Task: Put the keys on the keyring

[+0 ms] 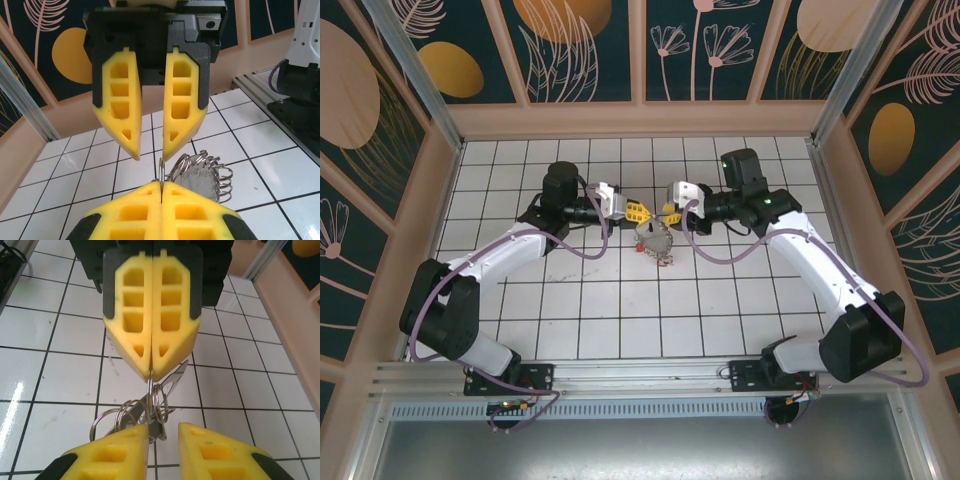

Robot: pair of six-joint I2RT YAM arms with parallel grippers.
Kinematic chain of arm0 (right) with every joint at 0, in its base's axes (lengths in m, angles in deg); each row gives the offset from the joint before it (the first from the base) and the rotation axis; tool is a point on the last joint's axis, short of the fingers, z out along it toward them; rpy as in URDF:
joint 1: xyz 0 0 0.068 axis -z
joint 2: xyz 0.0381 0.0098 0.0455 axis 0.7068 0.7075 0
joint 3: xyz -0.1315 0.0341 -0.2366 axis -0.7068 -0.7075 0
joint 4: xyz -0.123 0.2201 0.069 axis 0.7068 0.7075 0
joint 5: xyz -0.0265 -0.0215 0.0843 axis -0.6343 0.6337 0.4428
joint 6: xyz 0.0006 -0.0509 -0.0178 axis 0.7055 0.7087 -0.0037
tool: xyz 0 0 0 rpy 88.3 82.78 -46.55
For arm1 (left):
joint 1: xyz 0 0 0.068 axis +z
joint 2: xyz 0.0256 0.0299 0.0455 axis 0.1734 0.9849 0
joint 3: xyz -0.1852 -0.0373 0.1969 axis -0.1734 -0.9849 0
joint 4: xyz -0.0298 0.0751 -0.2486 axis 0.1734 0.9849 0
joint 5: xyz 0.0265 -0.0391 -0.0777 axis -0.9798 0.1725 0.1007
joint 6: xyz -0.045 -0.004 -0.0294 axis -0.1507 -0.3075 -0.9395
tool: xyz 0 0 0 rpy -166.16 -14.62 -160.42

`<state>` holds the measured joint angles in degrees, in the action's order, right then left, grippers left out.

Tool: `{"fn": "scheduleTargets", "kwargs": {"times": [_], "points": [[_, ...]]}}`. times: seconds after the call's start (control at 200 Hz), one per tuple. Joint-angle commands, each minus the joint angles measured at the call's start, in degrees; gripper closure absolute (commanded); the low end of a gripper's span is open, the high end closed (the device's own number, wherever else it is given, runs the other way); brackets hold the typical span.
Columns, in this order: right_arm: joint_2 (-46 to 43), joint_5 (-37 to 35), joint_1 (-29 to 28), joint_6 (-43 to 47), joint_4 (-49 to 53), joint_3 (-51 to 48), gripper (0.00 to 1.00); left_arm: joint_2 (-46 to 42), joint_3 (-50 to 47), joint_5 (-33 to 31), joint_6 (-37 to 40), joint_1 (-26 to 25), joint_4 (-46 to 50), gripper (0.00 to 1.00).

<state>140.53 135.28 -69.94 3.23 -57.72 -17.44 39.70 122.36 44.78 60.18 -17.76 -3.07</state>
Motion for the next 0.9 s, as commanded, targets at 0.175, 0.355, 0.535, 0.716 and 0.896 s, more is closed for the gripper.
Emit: {"fn": "scheduleTargets", "kwargs": {"times": [0.175, 0.355, 0.535, 0.716, 0.896], "points": [[-0.98, 0.80, -1.99, 4.21, 1.38, 0.34, 0.76, 0.69, 0.88, 2.87, 2.21, 0.33, 0.38, 1.00], [0.57, 0.81, -2.80, 3.43, 1.08, 0.60, 0.76, 0.76, 0.87, 3.48, 2.32, 0.30, 0.27, 1.00], [0.78, 1.32, -1.61, 1.21, 0.63, 0.55, 0.74, -1.25, -0.12, 3.03, 5.09, 0.33, 0.88, 1.00], [-4.44, 4.30, 5.09, -2.99, -4.49, -3.62, 0.65, -5.36, -2.14, 2.32, 13.31, 0.32, 4.83, 1.00], [-5.27, 6.33, 5.73, -3.40, -6.61, -7.85, 0.60, -5.95, 0.04, 3.04, 20.09, 0.32, 12.13, 1.00]]}}
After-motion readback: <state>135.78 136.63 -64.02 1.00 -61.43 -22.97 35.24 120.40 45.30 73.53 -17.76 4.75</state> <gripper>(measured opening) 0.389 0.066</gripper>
